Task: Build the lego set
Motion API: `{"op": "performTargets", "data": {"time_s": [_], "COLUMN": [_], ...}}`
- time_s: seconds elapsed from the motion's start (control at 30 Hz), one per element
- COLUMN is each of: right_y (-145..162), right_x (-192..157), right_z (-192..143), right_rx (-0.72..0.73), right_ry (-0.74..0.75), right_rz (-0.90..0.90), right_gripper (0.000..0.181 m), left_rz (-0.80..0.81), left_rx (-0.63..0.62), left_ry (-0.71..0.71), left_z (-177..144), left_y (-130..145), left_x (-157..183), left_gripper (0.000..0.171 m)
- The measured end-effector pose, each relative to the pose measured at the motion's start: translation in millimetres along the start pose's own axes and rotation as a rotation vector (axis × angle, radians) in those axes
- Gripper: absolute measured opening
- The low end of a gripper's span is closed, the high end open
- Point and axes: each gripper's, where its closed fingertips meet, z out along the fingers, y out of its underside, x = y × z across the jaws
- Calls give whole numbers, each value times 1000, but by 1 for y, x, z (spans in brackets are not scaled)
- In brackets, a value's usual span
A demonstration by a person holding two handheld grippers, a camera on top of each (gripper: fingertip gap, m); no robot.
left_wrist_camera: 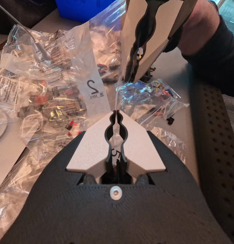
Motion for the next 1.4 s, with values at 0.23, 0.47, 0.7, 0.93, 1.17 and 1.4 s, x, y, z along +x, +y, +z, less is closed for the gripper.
{"op": "performTargets", "data": {"time_s": [0.23,0.47,0.7,0.93,1.17,1.4], "right_y": [-8,-11,-20,-33,-32,-39], "right_x": [-8,-4,-6,-12,-2,-13], "right_z": [5,1,-15,-18,-21,-25], "right_rx": [18,36,89,120,80,105], "right_ry": [3,33,31,111,224,224], "right_rz": [-46,-47,-64,-187,-243,-315], "right_gripper": [5,5,4,5,5,5], "left_rz": [12,12,22,48,62,76], "left_rx": [3,37,42,11,-7,-30], "left_ry": [21,26,-2,-20,-44,-61], "left_z": [4,2,0,6,8,11], "left_y": [-2,-8,-10,-8,-7,-5], "left_x": [6,7,3,5,4,4], "left_gripper": [0,0,0,0,0,0]}}
